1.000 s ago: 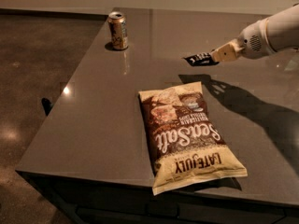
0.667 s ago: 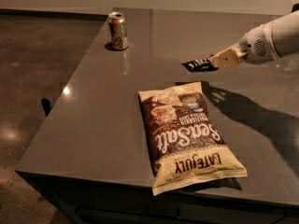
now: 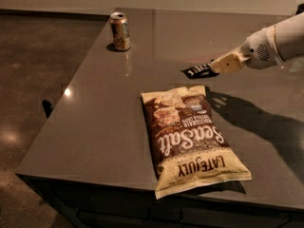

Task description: Move rxbar chocolate near brown chip bag

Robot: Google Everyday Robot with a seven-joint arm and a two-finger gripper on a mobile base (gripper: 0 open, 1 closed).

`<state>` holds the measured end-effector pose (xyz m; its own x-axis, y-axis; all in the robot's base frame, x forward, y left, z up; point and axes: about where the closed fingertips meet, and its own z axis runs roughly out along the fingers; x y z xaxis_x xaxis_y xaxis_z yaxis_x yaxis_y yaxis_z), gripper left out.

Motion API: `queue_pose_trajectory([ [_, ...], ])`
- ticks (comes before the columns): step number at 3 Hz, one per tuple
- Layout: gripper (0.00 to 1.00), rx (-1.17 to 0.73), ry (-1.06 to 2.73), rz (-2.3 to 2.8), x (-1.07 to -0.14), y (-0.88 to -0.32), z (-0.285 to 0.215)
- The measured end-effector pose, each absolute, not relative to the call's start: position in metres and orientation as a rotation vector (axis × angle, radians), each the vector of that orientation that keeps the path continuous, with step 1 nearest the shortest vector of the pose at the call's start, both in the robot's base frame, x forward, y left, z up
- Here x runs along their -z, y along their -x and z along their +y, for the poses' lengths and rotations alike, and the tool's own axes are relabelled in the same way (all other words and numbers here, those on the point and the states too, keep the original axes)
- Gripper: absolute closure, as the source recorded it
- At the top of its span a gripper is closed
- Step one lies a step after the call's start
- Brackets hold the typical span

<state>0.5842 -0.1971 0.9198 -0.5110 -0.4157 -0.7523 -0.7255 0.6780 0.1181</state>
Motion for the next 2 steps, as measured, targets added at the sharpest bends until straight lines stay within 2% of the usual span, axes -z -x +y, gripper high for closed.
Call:
queue_pose_trajectory([
  [2, 0.05, -0.56, 0.881, 2.171, -0.9182, -0.5848, -0.193],
])
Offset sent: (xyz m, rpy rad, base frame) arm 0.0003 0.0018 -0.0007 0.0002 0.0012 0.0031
